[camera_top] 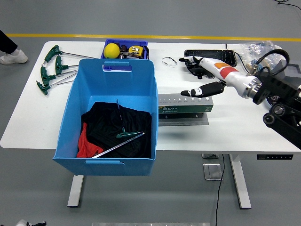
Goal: Lift tool from toolbox,place it in box,lift tool from toolbox,place it in box
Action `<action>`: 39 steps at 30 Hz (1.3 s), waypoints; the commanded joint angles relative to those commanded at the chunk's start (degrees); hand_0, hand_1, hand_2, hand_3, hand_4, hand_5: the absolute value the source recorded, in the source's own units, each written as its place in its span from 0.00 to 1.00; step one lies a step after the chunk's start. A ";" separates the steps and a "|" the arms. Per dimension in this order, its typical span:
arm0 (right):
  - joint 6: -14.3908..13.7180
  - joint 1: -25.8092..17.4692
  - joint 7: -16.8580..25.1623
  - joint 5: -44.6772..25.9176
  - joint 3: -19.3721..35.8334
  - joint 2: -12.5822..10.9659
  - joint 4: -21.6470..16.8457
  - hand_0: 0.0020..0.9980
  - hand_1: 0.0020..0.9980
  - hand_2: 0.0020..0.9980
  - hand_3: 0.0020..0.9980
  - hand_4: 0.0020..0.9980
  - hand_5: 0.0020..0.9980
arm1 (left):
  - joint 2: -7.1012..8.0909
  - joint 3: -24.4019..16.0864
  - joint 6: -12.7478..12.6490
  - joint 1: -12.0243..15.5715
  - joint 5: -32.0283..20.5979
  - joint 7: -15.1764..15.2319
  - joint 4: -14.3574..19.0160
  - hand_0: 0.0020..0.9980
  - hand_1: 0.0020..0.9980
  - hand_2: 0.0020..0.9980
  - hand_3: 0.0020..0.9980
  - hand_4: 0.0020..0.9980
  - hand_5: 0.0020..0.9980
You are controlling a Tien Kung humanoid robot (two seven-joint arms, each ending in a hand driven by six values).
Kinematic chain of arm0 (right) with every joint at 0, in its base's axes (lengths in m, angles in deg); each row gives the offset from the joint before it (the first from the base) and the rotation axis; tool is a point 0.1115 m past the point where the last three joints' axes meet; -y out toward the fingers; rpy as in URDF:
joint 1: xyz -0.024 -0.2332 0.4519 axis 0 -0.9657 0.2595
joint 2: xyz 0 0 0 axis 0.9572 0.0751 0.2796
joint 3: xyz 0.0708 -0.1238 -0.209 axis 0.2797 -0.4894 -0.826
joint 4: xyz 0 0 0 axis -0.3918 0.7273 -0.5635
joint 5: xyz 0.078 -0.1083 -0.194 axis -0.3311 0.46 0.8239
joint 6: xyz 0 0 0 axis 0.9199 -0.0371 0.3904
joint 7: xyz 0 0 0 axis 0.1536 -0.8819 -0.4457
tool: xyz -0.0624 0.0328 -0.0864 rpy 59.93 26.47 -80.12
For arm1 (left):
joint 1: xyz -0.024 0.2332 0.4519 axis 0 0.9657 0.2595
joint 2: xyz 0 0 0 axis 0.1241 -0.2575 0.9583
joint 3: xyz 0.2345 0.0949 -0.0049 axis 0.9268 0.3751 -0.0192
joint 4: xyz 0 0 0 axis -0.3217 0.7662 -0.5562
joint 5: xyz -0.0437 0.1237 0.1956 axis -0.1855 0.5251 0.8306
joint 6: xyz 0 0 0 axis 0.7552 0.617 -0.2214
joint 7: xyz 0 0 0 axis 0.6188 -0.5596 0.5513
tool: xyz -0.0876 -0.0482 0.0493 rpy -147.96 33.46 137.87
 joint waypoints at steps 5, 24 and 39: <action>2.73 -10.75 -0.27 -11.71 10.95 -0.48 -1.68 0.82 0.80 0.87 0.90 1.00 0.84 | -0.05 1.69 -0.41 -0.10 -1.83 0.40 0.00 0.70 0.67 0.69 0.64 0.67 0.67; 5.65 -31.98 0.09 -29.76 47.79 13.81 -2.27 0.84 0.82 0.86 0.89 1.00 0.92 | -0.11 2.09 -0.74 -0.48 -2.12 0.57 0.00 0.70 0.67 0.69 0.63 0.67 0.67; 4.99 -31.61 -2.15 -28.96 48.44 15.65 -2.93 0.84 0.82 0.85 0.87 1.00 0.95 | -0.05 -0.32 0.24 0.31 0.32 0.33 0.00 0.70 0.66 0.69 0.63 0.67 0.66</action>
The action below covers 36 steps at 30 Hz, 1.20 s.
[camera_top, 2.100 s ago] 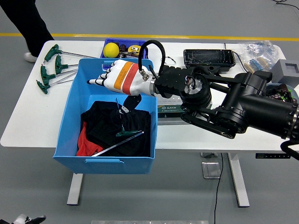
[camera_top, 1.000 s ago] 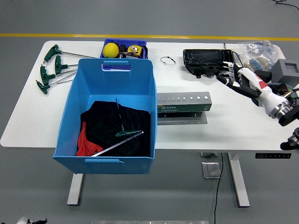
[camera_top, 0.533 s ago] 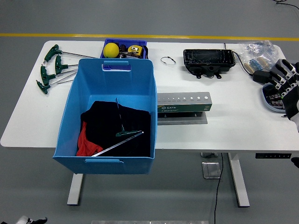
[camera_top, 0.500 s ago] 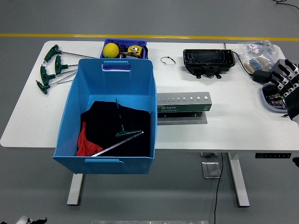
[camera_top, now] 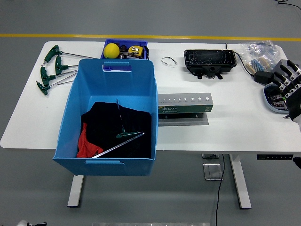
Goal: Lift tool from toolbox,place it in box,lift tool from toolbox,place it in box
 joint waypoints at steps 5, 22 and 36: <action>-0.02 -0.32 -0.76 0.48 0.61 0.04 -0.52 0.84 0.81 0.84 0.87 1.00 0.95 | 0.15 2.50 -0.07 -0.10 -3.45 0.60 0.00 0.70 0.67 0.69 0.64 0.67 0.66; 0.72 -0.68 -1.85 1.46 1.58 -0.98 -2.60 0.82 0.80 0.82 0.84 1.00 0.96 | 0.24 9.21 -0.09 -0.87 -9.05 2.31 0.00 0.70 0.67 0.69 0.63 0.66 0.66; 0.89 -0.45 -2.19 2.45 0.18 -1.13 -3.62 0.82 0.80 0.82 0.83 1.00 0.96 | -0.46 4.68 -0.39 -0.45 -4.66 1.83 0.00 0.70 0.67 0.69 0.63 0.67 0.67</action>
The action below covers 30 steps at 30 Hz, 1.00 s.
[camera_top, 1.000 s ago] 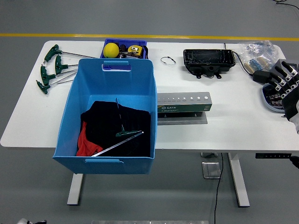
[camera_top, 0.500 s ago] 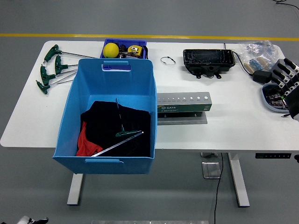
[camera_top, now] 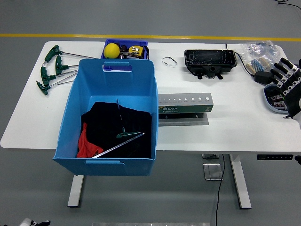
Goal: Lift tool from toolbox,place it in box,lift tool from toolbox,place it in box
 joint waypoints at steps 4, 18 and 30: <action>-0.14 -0.18 -0.09 0.09 -0.01 0.21 -0.10 0.82 0.80 0.82 0.83 1.00 0.96 | -0.07 -0.50 -0.04 0.12 0.72 -0.13 0.00 0.70 0.67 0.69 0.64 0.67 0.67; -0.25 0.25 -0.20 0.23 0.24 0.63 -0.09 0.82 0.79 0.82 0.83 1.00 0.96 | 0.04 -0.73 0.18 0.06 0.60 -0.06 0.00 0.70 0.67 0.69 0.63 0.67 0.67; -0.28 0.34 -0.23 0.24 0.53 0.80 -0.06 0.82 0.79 0.82 0.83 1.00 0.96 | 0.02 -0.66 0.29 -0.12 0.45 0.02 0.00 0.70 0.67 0.69 0.63 0.67 0.67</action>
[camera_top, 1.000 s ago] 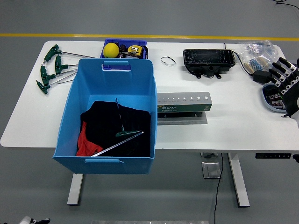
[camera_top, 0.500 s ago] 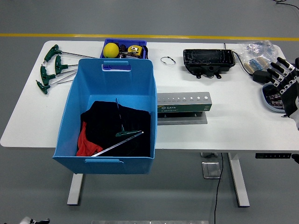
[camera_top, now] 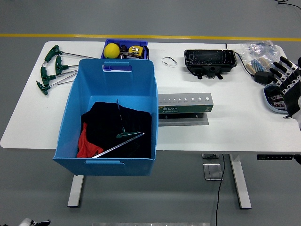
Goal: Lift tool from toolbox,place it in box,lift tool from toolbox,place it in box
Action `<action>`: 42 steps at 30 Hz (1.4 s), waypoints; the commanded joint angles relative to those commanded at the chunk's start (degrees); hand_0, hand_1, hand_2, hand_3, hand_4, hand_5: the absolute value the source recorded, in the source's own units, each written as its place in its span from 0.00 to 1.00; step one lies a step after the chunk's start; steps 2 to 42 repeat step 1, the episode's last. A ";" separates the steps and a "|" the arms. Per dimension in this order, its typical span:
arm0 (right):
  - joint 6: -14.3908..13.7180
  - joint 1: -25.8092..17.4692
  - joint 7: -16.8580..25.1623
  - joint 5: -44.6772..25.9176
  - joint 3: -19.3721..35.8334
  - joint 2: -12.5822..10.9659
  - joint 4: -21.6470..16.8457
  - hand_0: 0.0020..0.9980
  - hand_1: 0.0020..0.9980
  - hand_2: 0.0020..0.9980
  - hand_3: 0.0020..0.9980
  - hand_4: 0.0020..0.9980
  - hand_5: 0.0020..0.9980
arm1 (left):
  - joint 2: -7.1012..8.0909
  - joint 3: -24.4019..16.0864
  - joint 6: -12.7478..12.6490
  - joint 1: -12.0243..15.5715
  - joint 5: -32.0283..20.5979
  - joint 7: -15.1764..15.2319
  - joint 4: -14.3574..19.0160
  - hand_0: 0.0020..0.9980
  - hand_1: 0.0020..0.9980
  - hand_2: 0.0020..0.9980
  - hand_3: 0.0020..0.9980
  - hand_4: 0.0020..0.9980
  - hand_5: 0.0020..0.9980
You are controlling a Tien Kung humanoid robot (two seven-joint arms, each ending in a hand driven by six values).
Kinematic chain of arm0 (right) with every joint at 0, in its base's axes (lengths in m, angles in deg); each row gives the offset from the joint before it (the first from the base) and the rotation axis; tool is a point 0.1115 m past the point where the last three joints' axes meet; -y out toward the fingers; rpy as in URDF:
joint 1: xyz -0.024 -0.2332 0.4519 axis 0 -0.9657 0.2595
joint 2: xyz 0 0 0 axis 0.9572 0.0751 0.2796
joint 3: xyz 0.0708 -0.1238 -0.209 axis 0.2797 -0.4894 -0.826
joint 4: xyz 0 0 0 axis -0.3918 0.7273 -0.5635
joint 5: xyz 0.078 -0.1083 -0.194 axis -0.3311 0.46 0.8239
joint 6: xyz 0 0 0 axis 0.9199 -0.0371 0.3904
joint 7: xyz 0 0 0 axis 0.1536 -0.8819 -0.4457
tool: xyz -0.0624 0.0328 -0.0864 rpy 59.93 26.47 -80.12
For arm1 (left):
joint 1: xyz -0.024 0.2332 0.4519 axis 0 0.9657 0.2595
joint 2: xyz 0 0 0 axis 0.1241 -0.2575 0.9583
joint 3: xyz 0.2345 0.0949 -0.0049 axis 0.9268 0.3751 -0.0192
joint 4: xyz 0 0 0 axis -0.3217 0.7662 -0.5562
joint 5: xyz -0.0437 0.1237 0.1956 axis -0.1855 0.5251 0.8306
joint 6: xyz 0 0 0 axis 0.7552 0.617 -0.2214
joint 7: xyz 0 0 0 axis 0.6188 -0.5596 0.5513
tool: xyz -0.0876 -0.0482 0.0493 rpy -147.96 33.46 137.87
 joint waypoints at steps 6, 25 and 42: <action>-0.01 -0.02 0.00 0.01 0.06 0.05 0.00 0.82 0.79 0.82 0.83 1.00 0.96 | 0.00 -0.01 0.01 0.00 0.02 0.00 0.00 0.70 0.67 0.69 0.63 0.67 0.67; -0.01 -0.02 0.00 0.01 0.06 0.05 0.00 0.82 0.79 0.82 0.83 1.00 0.96 | 0.00 -0.01 0.01 0.00 0.02 0.00 0.00 0.70 0.67 0.69 0.63 0.67 0.67; -0.01 -0.02 0.00 0.01 0.06 0.05 0.00 0.82 0.79 0.82 0.83 1.00 0.96 | 0.00 -0.01 0.01 0.00 0.02 0.00 0.00 0.70 0.67 0.69 0.63 0.67 0.67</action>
